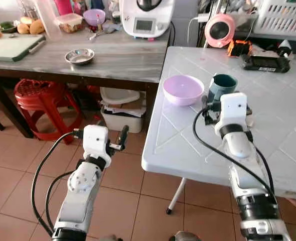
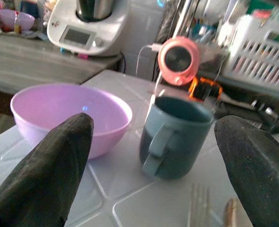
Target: Setting the table
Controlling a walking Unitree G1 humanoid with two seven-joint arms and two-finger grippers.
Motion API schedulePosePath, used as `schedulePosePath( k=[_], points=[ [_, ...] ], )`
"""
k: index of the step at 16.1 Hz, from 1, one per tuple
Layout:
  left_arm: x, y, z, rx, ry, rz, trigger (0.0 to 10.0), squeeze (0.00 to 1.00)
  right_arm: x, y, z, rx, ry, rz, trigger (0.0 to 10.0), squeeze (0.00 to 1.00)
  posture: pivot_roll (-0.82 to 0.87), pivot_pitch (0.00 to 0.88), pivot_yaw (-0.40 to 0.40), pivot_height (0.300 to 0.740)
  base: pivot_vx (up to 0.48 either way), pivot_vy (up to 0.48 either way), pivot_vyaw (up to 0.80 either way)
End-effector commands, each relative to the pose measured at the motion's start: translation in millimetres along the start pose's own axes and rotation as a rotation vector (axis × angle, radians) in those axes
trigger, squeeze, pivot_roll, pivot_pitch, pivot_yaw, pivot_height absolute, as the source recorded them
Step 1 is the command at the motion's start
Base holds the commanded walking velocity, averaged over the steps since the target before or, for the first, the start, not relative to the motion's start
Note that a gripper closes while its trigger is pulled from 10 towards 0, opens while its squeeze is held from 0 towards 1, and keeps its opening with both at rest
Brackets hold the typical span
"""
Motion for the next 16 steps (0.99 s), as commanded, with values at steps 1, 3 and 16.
schedulePosePath(
  k=[1, 3, 16],
  points=[
    [-0.1, 2.7, 4, 0.011, -0.007, 0.0, 10.0, 0.0, -1.8, 2.9, -2, -0.001, 0.006, 0.012, 10.0, 0.0, -0.02, 0.0, 0.037, 0.74, 0.0, 0.0, 0.0],
    [0.2, 3.9, 4, 0.014, -0.001, 0.001, 10.0, 0.0, -5.1, 11.0, -7, -0.017, 0.017, 0.056, 10.0, 0.0, -0.03, 0.0, 0.045, 0.74, 0.0, 0.0, 0.0],
    [0.5, -4.2, 4, -0.005, -0.006, -0.022, 10.0, 0.0, -28.4, 32.0, 28, -0.126, -0.206, 0.137, 10.0, 0.0, -0.05, 0.0, 0.035, 0.74, 0.061, 0.0, 0.02]
  ],
)
Point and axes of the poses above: a point about 5 cm out from each wrist's last joint towards the gripper, its own x axis pointing out of the wrist towards the gripper, its own z axis along the axis of the wrist's last joint, y = z × x, the point moved 4 cm from there along x, pointing out of the wrist towards the gripper, and after that the axes turned 7 degrees about x, right-handed, at the moved point
